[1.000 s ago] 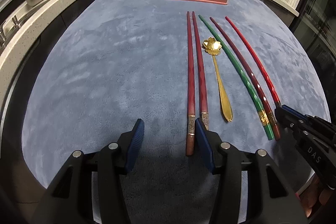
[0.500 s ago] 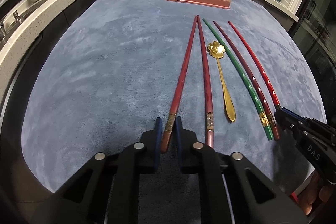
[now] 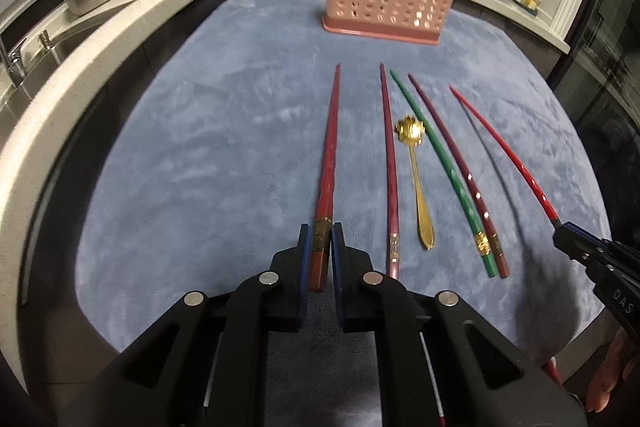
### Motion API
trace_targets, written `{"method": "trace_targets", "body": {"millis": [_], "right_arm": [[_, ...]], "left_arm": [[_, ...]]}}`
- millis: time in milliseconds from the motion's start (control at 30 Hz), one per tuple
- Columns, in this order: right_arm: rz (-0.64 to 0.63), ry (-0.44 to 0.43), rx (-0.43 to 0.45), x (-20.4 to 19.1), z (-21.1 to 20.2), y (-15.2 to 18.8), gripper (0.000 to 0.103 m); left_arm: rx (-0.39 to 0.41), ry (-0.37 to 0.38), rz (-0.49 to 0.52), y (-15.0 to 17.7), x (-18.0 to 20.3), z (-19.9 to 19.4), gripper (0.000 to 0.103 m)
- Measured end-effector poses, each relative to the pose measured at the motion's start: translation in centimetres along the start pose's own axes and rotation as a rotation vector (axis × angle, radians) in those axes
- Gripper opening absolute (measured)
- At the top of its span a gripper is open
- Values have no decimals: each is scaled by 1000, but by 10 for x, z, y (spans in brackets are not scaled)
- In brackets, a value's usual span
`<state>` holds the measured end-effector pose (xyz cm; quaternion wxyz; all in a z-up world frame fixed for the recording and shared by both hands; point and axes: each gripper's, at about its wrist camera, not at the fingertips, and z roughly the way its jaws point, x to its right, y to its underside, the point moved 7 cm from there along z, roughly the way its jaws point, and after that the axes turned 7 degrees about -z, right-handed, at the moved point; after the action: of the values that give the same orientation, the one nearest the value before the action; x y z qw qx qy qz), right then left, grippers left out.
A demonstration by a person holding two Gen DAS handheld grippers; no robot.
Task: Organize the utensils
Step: 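Lift both chopsticks and carry them over the pink holder, lowering them in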
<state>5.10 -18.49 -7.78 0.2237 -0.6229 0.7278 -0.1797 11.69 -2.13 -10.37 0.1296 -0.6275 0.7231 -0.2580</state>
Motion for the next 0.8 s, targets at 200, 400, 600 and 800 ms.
{"method": "trace_targets", "body": {"millis": [200,400,600,800], "right_arm": [[-6,12,79,2,-36,-20,7],[6,6,157,3,-72,-42,7],[22,-12,226,8,-98,-66,7],[43,-41,275,14,-115,-90,7]], "left_arm": [[65,11,-7,-19,-1,-33,8],[135,27,-11,-42,1,-69,7],[196,33,-2,-65,6,-98,7],[243,34,9,-87,13,-120,7]]}}
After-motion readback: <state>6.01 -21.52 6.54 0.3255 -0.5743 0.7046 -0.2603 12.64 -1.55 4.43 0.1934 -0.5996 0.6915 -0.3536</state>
